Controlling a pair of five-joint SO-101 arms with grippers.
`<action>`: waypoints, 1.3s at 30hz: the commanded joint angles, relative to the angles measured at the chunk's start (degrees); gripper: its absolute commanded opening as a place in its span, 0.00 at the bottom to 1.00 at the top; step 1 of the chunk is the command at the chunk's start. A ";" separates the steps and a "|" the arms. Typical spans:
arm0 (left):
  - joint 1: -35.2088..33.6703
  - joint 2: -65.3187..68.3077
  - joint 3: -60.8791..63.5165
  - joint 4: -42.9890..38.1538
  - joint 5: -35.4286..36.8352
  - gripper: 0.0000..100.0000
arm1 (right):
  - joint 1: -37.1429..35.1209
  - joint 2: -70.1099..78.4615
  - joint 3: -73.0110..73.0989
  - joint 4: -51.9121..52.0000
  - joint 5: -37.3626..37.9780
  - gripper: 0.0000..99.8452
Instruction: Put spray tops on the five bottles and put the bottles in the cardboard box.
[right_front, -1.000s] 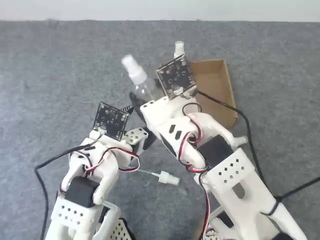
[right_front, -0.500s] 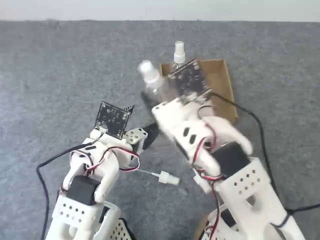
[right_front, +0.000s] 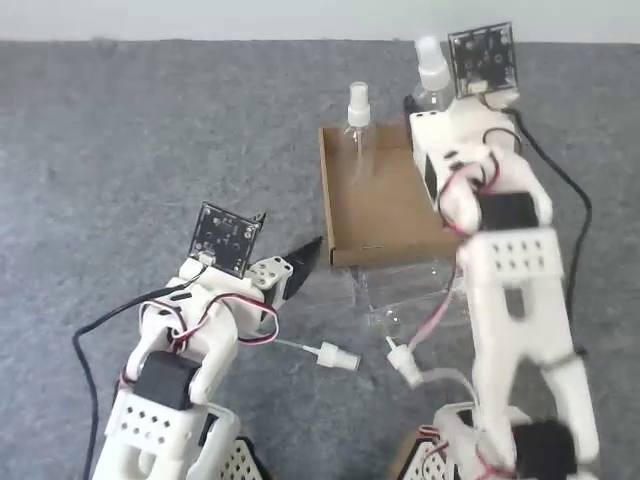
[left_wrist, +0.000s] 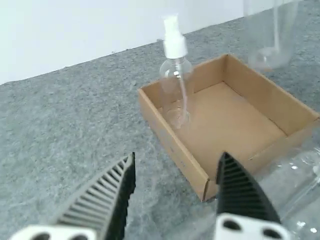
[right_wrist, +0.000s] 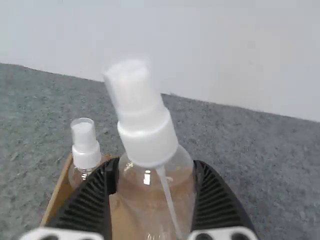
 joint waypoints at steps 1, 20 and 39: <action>-4.57 0.26 -0.40 -1.93 0.44 0.14 | 1.54 8.22 -3.78 -7.52 -3.43 0.01; -9.14 0.35 1.27 -6.68 0.70 0.01 | 1.63 31.43 -3.78 -34.24 -8.18 0.01; -9.23 0.35 1.27 -6.68 0.70 0.01 | 1.45 36.44 -3.78 -38.81 -8.35 0.01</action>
